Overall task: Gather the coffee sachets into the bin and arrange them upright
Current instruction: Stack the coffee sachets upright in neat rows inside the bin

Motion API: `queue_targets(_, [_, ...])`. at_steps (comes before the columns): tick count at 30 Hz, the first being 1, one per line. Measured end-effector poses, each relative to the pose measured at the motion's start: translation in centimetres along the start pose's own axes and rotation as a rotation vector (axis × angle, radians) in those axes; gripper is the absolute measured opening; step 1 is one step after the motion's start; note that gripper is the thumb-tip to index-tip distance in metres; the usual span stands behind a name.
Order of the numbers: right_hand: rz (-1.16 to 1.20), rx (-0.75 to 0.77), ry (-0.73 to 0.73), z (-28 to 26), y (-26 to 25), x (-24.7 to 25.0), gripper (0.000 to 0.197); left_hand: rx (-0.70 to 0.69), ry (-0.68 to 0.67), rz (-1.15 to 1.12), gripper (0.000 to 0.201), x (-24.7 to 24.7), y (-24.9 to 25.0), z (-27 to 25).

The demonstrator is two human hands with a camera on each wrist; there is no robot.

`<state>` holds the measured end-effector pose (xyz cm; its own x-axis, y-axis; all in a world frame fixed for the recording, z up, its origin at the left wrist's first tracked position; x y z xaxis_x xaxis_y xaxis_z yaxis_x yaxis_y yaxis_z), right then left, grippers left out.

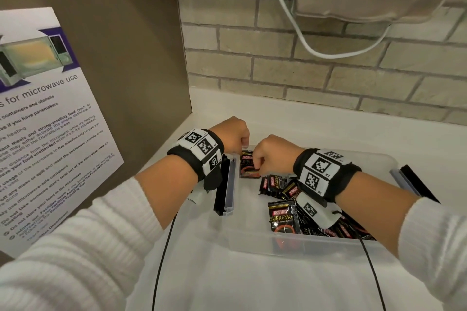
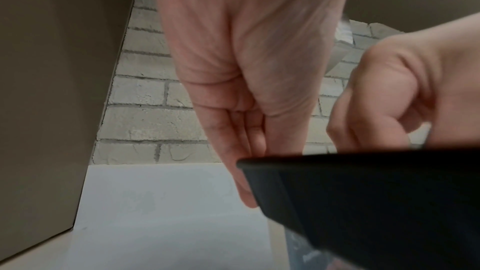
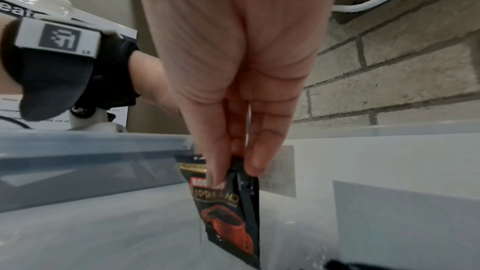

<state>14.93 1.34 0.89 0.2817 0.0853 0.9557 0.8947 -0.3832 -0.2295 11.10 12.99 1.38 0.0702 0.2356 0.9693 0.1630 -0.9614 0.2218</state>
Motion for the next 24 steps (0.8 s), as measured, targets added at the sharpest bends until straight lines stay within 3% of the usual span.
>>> queue_targets(3, [0.023, 0.030, -0.133, -0.4, -0.4, -0.2, 0.017, -0.008, 0.007, 0.016, 0.031, 0.0, -0.1, 0.1])
queue_targets(7, [0.135, -0.059, -0.230, -0.8, -0.4, 0.5, 0.007, -0.022, 0.023, 0.033, 0.030, -0.1, 0.0, 0.2])
queue_targets(11, [0.135, -0.078, -0.281, -0.9, -0.3, 0.5, 0.023, -0.045, 0.027, 0.051, 0.029, -0.1, 0.0, 0.1])
queue_targets(14, [0.135, -0.080, -0.303, -1.0, 0.0, 0.2, 0.023, -0.056, 0.029, 0.072, 0.030, -0.1, 0.0, 0.0])
queue_targets(18, [0.094, -0.107, -0.491, -2.2, -0.1, -0.9, 0.025, -0.075, 0.043, 0.101, 0.029, -0.2, 0.0, 0.0])
queue_targets(20, [0.115, -0.117, -0.447, -2.5, 0.0, -0.8, 0.021, -0.077, 0.041, 0.103, 0.028, -0.1, 0.0, 0.2])
queue_targets(22, [0.183, -0.128, -0.252, -2.2, 0.4, 0.0, 0.008, -0.087, 0.041, 0.108, 0.028, -0.1, 0.0, 0.3])
queue_targets(24, [0.213, -0.127, -0.100, -1.5, 1.0, 0.6, 0.013, -0.096, 0.042, 0.116, 0.027, 0.0, 0.0, 0.4])
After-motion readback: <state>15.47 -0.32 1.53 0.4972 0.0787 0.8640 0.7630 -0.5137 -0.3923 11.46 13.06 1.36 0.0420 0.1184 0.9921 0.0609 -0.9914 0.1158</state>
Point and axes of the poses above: each hand's wrist, its own z-axis towards the middle knuckle, its own x-axis out of the back of the hand, y = z × x, the point moved 3 cm from there along z, towards the middle knuckle, and after that the axes turned 4 degrees about -x, right-handed, at the moved point
